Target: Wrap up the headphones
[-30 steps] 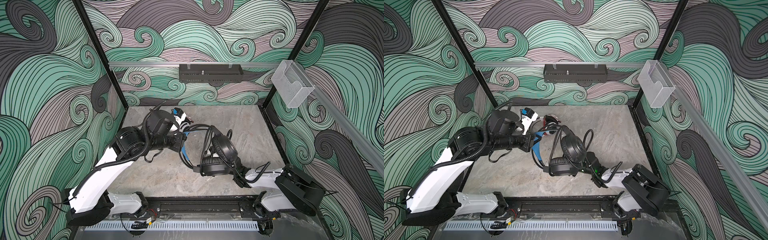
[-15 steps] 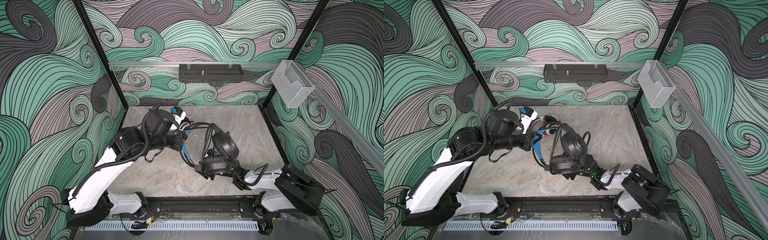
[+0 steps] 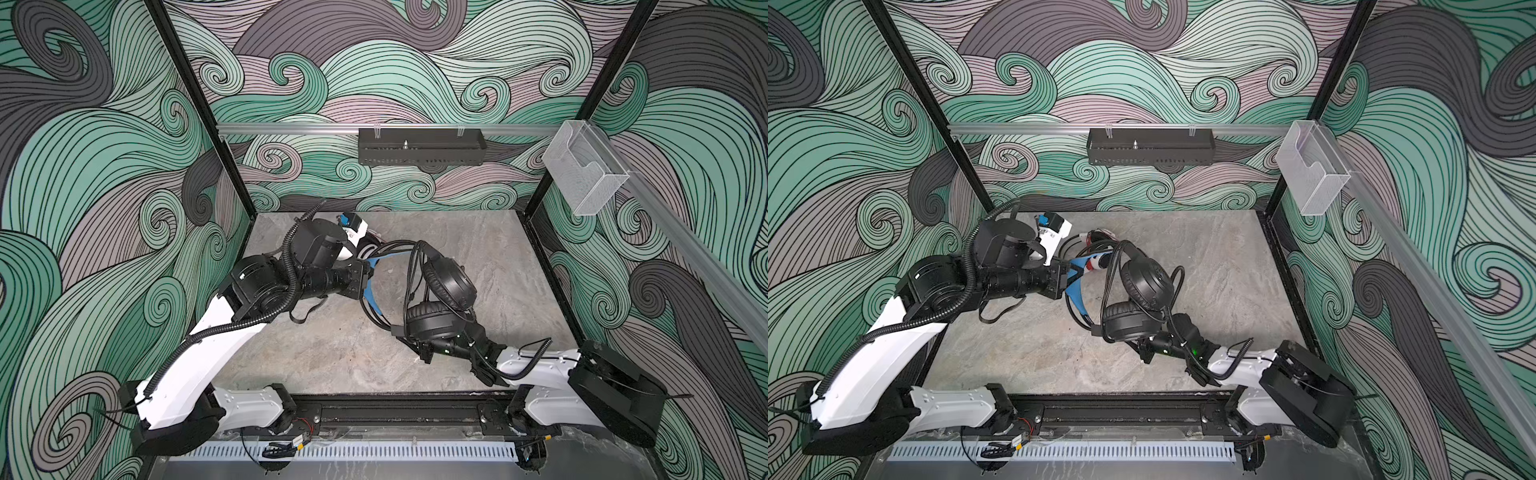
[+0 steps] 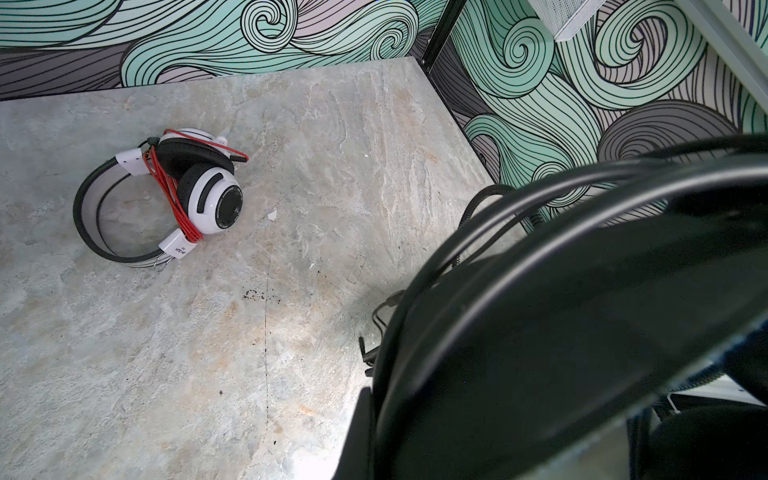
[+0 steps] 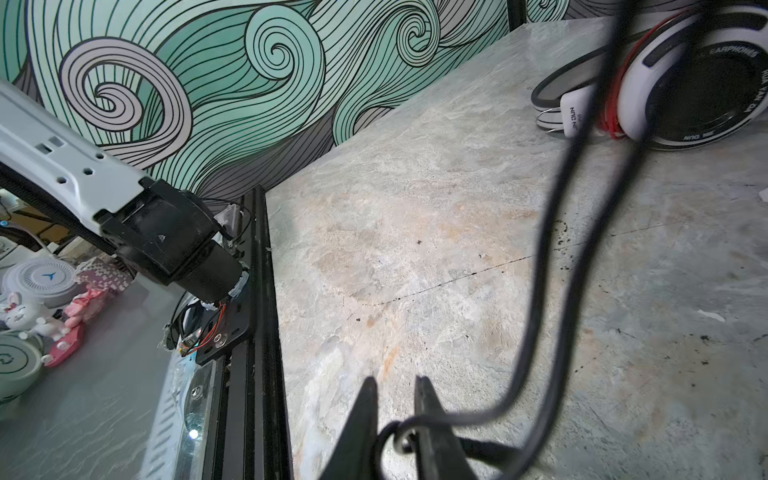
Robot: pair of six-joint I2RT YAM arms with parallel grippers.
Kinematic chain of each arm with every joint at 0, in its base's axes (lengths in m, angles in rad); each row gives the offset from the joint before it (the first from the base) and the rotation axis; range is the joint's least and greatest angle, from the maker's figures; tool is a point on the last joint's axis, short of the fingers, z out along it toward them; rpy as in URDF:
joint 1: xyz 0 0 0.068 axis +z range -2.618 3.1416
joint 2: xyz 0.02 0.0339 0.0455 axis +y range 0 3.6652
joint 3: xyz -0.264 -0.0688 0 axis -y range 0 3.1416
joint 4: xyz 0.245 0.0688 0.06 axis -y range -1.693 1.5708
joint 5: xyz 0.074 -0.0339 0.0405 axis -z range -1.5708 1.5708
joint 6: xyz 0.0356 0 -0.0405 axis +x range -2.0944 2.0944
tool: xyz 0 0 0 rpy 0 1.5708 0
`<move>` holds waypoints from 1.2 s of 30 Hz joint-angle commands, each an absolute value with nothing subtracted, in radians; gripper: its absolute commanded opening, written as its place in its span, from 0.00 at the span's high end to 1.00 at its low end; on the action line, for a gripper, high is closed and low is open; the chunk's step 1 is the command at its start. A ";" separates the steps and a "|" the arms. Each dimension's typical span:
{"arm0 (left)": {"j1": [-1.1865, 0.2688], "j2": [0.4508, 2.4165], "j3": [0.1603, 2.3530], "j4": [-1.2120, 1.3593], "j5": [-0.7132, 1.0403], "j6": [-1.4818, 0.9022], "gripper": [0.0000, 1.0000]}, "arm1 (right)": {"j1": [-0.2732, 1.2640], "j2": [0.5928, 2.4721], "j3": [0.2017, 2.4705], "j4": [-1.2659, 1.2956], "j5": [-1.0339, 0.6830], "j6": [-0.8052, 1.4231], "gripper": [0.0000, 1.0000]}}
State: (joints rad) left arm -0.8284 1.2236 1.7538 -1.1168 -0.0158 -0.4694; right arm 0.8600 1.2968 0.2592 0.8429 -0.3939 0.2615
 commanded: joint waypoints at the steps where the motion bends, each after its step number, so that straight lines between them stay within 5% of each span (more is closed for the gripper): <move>1: -0.807 1.182 1.749 -1.012 0.029 -0.539 1.00 | 0.865 1.271 0.247 0.808 -0.355 0.246 0.89; 6: -0.764 1.163 1.718 -0.979 0.046 -0.578 1.00 | 0.869 1.225 0.229 0.750 -0.311 0.240 1.00; 13: -0.726 1.161 1.701 -0.943 0.051 -0.611 1.00 | 0.908 1.118 0.250 0.549 -0.228 0.187 1.00; 26: -0.654 1.223 1.646 -0.835 -0.240 -0.713 1.00 | 1.149 0.743 0.353 -0.127 0.153 0.149 1.00; 36: -0.629 1.338 1.631 -0.846 -0.471 -0.705 1.00 | 1.304 0.772 0.490 -0.324 0.307 0.138 1.00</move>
